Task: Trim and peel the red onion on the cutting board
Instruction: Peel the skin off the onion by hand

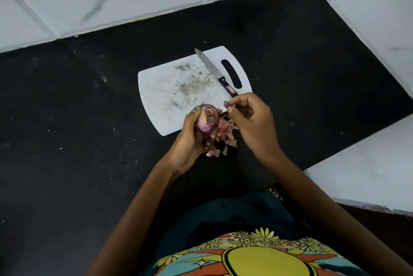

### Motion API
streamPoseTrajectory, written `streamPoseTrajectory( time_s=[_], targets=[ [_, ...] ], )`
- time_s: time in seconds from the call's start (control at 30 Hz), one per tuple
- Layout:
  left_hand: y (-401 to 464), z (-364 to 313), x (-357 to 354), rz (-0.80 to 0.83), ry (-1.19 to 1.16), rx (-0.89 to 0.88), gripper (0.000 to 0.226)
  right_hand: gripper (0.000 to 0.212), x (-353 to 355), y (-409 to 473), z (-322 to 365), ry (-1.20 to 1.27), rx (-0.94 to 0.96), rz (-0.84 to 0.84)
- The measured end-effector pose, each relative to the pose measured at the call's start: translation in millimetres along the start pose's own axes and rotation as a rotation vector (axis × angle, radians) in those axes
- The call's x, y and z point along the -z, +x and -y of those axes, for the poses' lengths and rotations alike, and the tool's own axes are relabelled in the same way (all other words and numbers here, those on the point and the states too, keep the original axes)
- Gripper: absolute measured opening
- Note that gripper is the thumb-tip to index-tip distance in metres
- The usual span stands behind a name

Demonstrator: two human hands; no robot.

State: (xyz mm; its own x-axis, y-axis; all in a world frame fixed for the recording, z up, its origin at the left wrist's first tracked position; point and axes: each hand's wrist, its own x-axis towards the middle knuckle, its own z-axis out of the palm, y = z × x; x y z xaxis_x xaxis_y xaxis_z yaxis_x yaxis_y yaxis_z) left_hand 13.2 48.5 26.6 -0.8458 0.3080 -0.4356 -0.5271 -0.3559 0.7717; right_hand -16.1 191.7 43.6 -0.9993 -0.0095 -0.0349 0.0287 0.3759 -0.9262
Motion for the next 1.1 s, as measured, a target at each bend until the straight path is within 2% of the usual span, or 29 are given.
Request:
streamPoseTrajectory(
  time_s=[0.1,0.23,0.43,0.57,0.7,0.83,1.1],
  targets=[
    [0.6,-2.4,1.8,0.0,-0.009,-0.001,0.06,0.017,5.1,1.7,-8.0,-0.168,-0.006,0.052],
    [-0.3,-3.1,0.5,-0.061,0.064,-0.011,0.062,0.021,6.2,1.3,-8.5,-0.254,-0.006,0.13],
    [1.8,1.8,0.6,-0.168,0.195,-0.06,0.055,0.016,8.0,-4.1,17.6,-0.085,0.154,0.068],
    [1.1,1.3,0.6,-0.11,0.223,-0.103,0.059,0.015,4.8,-5.9,24.0,-0.098,0.272,0.109],
    [-1.0,-1.2,-2.1,-0.128,0.281,-0.196,0.048,0.017,1.6,-7.2,22.1,-0.12,0.335,0.064],
    [-4.3,-6.6,-10.5,-0.13,0.293,-0.292,0.027,0.016,-2.1,-8.2,23.5,-0.122,0.346,0.029],
    [-5.3,-8.5,-13.7,-0.153,0.318,-0.315,0.024,0.013,-2.4,-5.3,24.4,-0.12,0.302,0.043]
  ],
)
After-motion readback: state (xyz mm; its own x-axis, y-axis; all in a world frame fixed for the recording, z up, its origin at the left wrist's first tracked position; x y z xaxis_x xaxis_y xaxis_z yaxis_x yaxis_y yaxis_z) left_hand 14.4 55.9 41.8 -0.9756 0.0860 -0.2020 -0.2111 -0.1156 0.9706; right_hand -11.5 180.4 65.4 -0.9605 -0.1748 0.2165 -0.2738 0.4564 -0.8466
